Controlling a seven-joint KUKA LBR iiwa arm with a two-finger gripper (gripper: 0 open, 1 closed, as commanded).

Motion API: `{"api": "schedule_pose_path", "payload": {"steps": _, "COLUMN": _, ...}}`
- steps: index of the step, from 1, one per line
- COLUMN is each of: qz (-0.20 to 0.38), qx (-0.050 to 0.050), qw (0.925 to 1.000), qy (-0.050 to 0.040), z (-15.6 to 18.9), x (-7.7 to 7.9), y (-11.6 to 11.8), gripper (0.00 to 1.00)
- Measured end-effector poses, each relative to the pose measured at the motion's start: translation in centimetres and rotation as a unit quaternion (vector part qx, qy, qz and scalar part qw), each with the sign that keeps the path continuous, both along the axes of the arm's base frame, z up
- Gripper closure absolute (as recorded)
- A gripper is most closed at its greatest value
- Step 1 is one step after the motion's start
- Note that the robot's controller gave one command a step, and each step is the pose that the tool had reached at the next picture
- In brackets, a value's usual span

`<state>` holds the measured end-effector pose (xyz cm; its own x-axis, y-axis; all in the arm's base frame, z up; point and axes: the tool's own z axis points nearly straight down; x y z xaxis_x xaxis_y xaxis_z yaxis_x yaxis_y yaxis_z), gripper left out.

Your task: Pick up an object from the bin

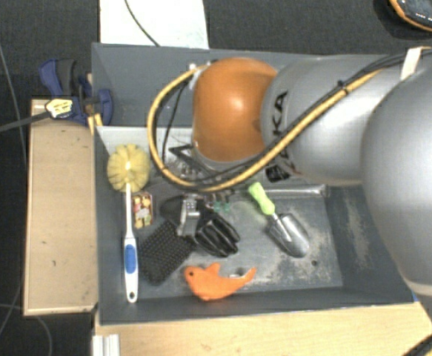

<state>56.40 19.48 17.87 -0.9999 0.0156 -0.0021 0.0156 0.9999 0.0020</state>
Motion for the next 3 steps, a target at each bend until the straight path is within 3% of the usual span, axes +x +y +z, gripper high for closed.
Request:
{"api": "schedule_pose_path", "payload": {"steps": 1, "qz": 0.021, "qx": 0.000, "qw": 0.9998, "qy": 0.0005, "z": -7.3, "x": 0.0, "y": 1.1, "gripper": 0.00}}
{"api": "schedule_pose_path", "payload": {"steps": 2, "qz": 0.114, "qx": 0.001, "qw": 0.9935, "qy": -0.0030, "z": -5.5, "x": 0.4, "y": 1.5, "gripper": 0.00}}
{"api": "schedule_pose_path", "payload": {"steps": 3, "qz": -0.044, "qx": 0.002, "qw": 0.9990, "qy": 0.0008, "z": -9.0, "x": 1.7, "y": -1.8, "gripper": 0.00}}
